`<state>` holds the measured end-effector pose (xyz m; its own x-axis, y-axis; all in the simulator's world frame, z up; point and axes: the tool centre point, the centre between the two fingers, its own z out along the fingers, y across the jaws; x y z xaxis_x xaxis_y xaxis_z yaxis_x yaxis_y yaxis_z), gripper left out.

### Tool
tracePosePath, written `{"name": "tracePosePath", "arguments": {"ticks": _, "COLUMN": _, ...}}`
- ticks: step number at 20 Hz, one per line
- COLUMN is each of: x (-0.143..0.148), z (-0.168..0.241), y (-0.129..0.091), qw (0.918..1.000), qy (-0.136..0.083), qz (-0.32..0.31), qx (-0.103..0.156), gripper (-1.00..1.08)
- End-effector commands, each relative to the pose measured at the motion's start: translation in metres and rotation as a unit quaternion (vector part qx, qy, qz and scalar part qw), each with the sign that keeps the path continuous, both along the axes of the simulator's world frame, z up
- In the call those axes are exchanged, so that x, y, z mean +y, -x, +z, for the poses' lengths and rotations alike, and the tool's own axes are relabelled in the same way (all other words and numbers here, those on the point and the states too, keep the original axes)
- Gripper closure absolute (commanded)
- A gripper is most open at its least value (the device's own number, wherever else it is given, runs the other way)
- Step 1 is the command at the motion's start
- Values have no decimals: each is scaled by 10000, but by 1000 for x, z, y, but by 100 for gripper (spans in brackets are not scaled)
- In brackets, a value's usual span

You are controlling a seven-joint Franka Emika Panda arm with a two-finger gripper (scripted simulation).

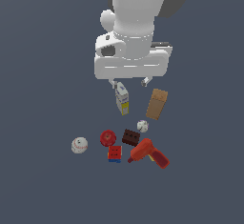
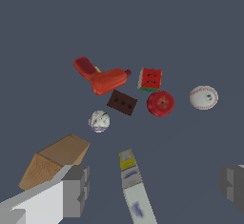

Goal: Pick up a designated object from a clutter of objects.

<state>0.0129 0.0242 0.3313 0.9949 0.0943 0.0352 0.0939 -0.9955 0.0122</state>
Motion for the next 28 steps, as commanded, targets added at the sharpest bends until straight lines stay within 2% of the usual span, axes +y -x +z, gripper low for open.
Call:
{"name": "tracePosePath", "arguments": {"ticks": 1, "x": -1, "z": -3, "y": 3, "qw": 10000, "qy": 3, "qz": 44, "qx": 6, "gripper": -92}}
{"name": "tracePosePath", "arguments": {"ticks": 11, "x": -8, "z": -36, "y": 32, "qw": 9988, "qy": 15, "qz": 485, "qx": 53, "gripper": -92}}
{"name": "tracePosePath", "arguments": {"ticks": 22, "x": -19, "z": -94, "y": 95, "qw": 9915, "qy": 10, "qz": 1291, "qx": 138, "gripper": -92}}
{"name": "tracePosePath", "arguments": {"ticks": 28, "x": -22, "z": -116, "y": 122, "qw": 9870, "qy": -1, "qz": 1599, "qx": 168, "gripper": -92}}
